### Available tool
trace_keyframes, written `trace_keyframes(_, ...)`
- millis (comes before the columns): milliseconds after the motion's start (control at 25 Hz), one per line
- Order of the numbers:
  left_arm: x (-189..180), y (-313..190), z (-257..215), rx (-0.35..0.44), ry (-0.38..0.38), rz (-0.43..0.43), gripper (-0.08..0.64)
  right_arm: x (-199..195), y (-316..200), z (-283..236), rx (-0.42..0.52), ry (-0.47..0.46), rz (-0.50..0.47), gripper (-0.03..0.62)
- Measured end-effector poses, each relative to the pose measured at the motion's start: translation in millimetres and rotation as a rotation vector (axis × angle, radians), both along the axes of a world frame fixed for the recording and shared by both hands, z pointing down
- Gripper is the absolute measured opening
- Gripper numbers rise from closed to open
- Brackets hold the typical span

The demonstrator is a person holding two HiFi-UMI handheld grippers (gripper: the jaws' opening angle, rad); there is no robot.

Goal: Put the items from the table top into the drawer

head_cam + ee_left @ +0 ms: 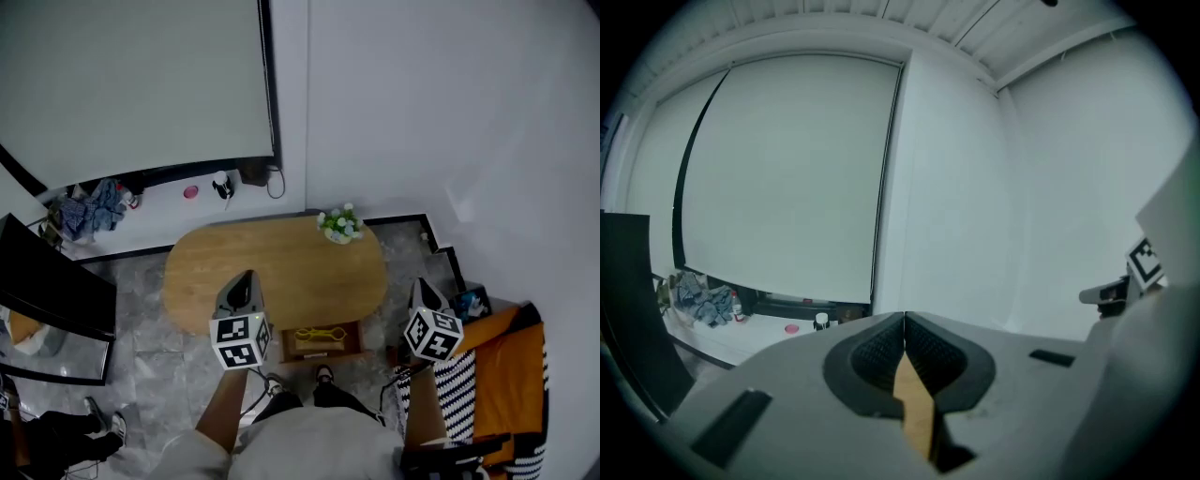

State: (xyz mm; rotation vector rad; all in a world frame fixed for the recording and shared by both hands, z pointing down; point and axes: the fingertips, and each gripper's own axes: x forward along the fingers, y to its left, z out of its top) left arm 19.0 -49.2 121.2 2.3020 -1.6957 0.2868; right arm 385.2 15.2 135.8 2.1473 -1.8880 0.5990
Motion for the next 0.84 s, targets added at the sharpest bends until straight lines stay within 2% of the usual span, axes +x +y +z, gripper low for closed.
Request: trace_keyframes(840, -18, -8, 3, -0.018, 0.012, -0.002, 0.009, -29, -11, -5, -0.005, 0.015, -0.012, -0.008)
